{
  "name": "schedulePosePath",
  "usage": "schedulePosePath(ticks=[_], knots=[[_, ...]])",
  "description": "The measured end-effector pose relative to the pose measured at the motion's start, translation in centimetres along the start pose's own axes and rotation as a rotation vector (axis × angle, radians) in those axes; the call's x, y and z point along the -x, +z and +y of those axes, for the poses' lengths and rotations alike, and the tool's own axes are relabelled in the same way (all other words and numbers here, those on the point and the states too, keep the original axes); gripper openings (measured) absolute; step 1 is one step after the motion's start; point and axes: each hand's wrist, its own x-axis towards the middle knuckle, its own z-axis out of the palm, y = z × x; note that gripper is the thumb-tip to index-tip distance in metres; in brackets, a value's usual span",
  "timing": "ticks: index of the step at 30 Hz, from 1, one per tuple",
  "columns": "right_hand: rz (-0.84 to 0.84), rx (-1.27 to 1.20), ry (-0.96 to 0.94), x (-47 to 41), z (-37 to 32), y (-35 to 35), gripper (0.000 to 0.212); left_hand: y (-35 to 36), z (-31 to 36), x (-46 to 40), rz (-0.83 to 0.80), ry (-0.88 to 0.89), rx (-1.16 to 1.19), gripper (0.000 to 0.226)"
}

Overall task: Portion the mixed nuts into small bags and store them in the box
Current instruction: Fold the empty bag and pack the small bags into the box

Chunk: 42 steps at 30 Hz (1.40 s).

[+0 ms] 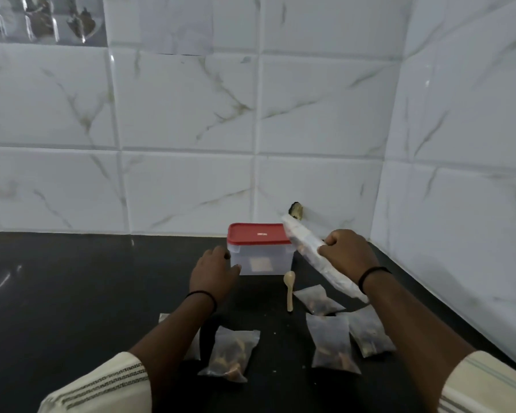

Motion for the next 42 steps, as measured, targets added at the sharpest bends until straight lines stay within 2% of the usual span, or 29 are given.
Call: schedulePosePath(ticks=[5,10,14,18,23,25,28,34,39,42], knots=[[-0.023,0.103,0.106,-1.4,5.2,0.8,0.035,2.0,0.7,-1.4,-0.066,-0.144,0.078,0.040],[-0.070,0.075,0.201,-2.9,8.2,3.0,0.032,3.3,-0.1,-3.1,-0.099,-0.235,0.085,0.049],[-0.129,0.069,0.206,-4.2,9.1,5.2,0.023,4.4,-1.0,-4.1,-0.131,-0.274,0.092,0.062],[-0.174,0.099,0.192,-4.5,9.7,6.7,0.030,5.0,-1.4,-4.6,-0.194,-0.292,0.111,0.077],[-0.154,0.081,0.191,-4.4,9.4,6.1,0.035,5.1,-1.4,-4.8,-0.224,-0.320,0.138,0.084],[-0.122,0.087,0.179,-4.1,8.9,5.6,0.042,4.9,-1.4,-4.8,-0.225,-0.324,0.161,0.085],[-0.030,0.097,0.121,-3.6,6.8,4.5,0.036,4.3,-1.4,-4.6,-0.214,-0.328,0.198,0.085],[0.144,0.056,-0.155,-3.4,-0.9,4.4,0.020,3.3,-1.7,-4.4,-0.186,-0.298,0.216,0.079],[0.064,0.012,-0.322,-3.6,-7.0,7.4,0.019,3.1,-2.4,-5.0,-0.209,-0.232,0.152,0.076],[-0.021,0.042,-0.351,-4.1,-8.8,9.9,0.041,3.2,-2.7,-5.5,-0.217,-0.195,0.133,0.075]])
